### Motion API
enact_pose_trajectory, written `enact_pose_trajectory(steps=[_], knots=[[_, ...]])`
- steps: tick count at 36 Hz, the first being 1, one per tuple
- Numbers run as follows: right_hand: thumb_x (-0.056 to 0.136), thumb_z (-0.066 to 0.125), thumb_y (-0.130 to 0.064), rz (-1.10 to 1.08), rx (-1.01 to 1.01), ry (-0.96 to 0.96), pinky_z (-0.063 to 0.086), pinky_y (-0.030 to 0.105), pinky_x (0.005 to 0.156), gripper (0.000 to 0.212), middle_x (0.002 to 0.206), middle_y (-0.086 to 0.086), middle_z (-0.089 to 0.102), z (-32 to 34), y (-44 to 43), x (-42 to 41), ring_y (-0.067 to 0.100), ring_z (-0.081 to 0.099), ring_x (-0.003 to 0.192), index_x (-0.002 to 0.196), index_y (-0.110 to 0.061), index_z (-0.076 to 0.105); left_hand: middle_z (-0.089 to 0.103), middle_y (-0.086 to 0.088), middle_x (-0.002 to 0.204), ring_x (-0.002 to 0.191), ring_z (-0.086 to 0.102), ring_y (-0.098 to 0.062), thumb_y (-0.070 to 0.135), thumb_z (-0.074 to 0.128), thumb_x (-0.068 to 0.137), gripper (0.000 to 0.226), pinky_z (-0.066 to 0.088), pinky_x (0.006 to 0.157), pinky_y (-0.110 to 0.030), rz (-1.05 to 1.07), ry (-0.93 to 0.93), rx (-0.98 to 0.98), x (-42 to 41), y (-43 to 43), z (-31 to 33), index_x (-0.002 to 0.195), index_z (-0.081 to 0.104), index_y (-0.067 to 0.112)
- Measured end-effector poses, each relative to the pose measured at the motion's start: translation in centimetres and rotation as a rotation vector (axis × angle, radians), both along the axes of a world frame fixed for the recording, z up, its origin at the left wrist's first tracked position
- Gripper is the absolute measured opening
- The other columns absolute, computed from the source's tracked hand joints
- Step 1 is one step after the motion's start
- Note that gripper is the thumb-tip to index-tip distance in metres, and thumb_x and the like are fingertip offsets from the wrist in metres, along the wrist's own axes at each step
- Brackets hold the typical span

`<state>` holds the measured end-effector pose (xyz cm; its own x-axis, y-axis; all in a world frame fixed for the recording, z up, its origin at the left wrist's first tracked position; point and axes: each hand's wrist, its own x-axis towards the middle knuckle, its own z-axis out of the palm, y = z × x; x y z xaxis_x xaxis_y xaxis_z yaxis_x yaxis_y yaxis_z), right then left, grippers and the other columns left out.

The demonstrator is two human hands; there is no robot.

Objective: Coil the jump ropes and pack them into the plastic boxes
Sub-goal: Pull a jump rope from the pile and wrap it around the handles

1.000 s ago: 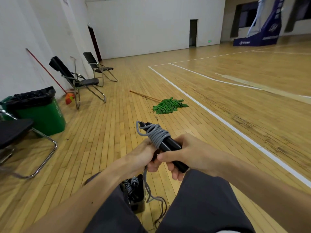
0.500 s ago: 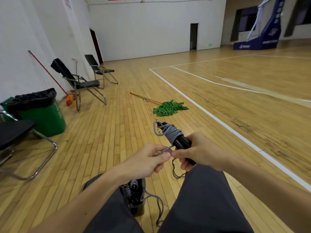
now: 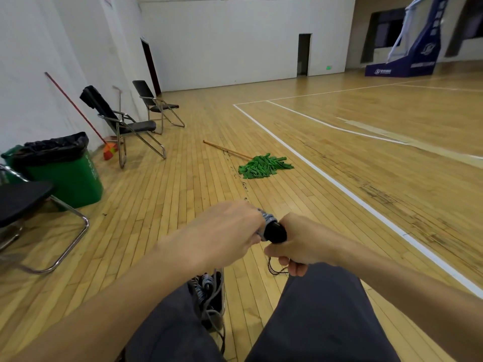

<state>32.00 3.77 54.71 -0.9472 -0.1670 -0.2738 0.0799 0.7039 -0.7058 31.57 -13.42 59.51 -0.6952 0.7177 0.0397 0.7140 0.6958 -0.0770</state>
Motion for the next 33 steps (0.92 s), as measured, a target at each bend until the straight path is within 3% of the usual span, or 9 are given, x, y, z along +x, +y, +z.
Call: enact_pose_trajectory(steps=[6, 9, 12, 16, 20, 23, 27, 30, 33], knots=[[0.097, 0.066, -0.016, 0.141, 0.093, -0.169, 0.054, 0.025, 0.051, 0.023, 0.065, 0.004, 0.063, 1.1, -0.4, 0.5, 0.014, 0.057, 0.049, 0.108, 0.003, 0.062, 0.063, 0.003, 0.09, 0.088, 0.058, -0.014, 0.022, 0.059, 0.1, 0.014, 0.052, 0.081, -0.034, -0.12, -0.091, -0.051, -0.6, 1.1, 1.3, 0.102, 0.072, 0.017], [0.097, 0.067, -0.016, 0.206, 0.12, -0.193, 0.052, 0.023, 0.048, 0.03, 0.068, 0.004, 0.061, 1.7, -0.3, 0.9, 0.013, 0.056, 0.049, 0.119, 0.003, 0.059, 0.067, 0.008, 0.089, 0.085, 0.056, -0.005, 0.026, 0.066, 0.096, 0.012, 0.045, 0.079, -0.022, -0.153, -0.167, 0.001, -1.3, 1.2, 1.9, 0.1, 0.075, 0.019], [0.096, 0.068, -0.018, 0.267, 0.141, -0.206, 0.051, 0.023, 0.049, 0.027, 0.069, 0.004, 0.059, 2.2, 0.0, 1.4, 0.013, 0.055, 0.05, 0.111, 0.003, 0.06, 0.069, 0.015, 0.086, 0.081, 0.058, 0.003, 0.027, 0.073, 0.09, 0.009, 0.041, 0.073, -0.009, -0.166, -0.297, 0.095, -1.9, 1.0, 2.1, 0.094, 0.078, 0.021], [0.096, 0.068, -0.02, 0.336, 0.136, -0.229, 0.051, 0.022, 0.049, 0.019, 0.065, 0.003, 0.057, 2.5, 0.3, 1.9, 0.013, 0.054, 0.049, 0.087, -0.006, 0.058, 0.072, 0.019, 0.087, 0.086, 0.063, 0.004, 0.03, 0.076, 0.087, 0.01, 0.049, 0.079, -0.016, -0.154, -0.442, 0.202, -2.7, 0.5, 1.5, 0.094, 0.078, 0.024], [0.095, 0.068, -0.018, 0.406, 0.152, -0.252, 0.05, 0.022, 0.048, 0.02, 0.063, 0.002, 0.056, 2.6, 0.2, 2.5, 0.013, 0.054, 0.049, 0.081, -0.007, 0.058, 0.066, 0.024, 0.089, 0.086, 0.06, 0.002, 0.032, 0.077, 0.085, 0.002, 0.042, 0.073, -0.012, -0.18, -0.551, 0.198, -3.0, 0.4, 0.9, 0.087, 0.077, 0.031], [0.093, 0.066, -0.012, 0.464, 0.114, -0.272, 0.049, 0.022, 0.049, 0.02, 0.062, 0.0, 0.055, 2.8, 0.1, 2.9, 0.013, 0.053, 0.049, 0.075, -0.009, 0.056, 0.061, 0.021, 0.104, 0.096, 0.059, -0.004, 0.029, 0.078, 0.085, 0.004, 0.049, 0.081, -0.02, -0.203, -0.672, 0.184, -3.3, 0.0, 1.0, 0.085, 0.075, 0.032], [0.092, 0.062, -0.003, 0.523, 0.022, -0.301, 0.049, 0.023, 0.054, 0.003, 0.067, 0.002, 0.056, 3.5, 0.4, 3.2, 0.012, 0.054, 0.055, 0.093, -0.005, 0.061, 0.073, -0.001, 0.093, 0.087, 0.068, -0.012, 0.017, 0.07, 0.092, 0.01, 0.053, 0.079, -0.025, -0.243, -0.86, 0.226, -3.3, -0.7, 0.9, 0.098, 0.074, 0.008], [0.094, 0.061, 0.001, 0.546, -0.077, -0.32, 0.051, 0.022, 0.059, 0.014, 0.077, 0.01, 0.057, 3.5, 0.9, 3.0, 0.013, 0.055, 0.061, 0.108, -0.002, 0.062, 0.072, -0.003, 0.087, 0.08, 0.067, -0.015, 0.017, 0.068, 0.094, 0.008, 0.051, 0.074, -0.029, -0.239, -0.936, 0.295, -3.3, -1.2, 0.8, 0.097, 0.073, 0.013], [0.096, 0.063, -0.003, 0.551, -0.171, -0.33, 0.055, 0.023, 0.065, 0.009, 0.081, 0.006, 0.063, 3.5, 1.2, 2.8, 0.014, 0.061, 0.068, 0.105, -0.007, 0.065, 0.072, -0.006, 0.084, 0.075, 0.065, -0.017, 0.021, 0.067, 0.093, 0.011, 0.05, 0.069, -0.033, -0.226, -0.979, 0.353, -3.5, -1.6, 0.9, 0.096, 0.074, 0.013]])
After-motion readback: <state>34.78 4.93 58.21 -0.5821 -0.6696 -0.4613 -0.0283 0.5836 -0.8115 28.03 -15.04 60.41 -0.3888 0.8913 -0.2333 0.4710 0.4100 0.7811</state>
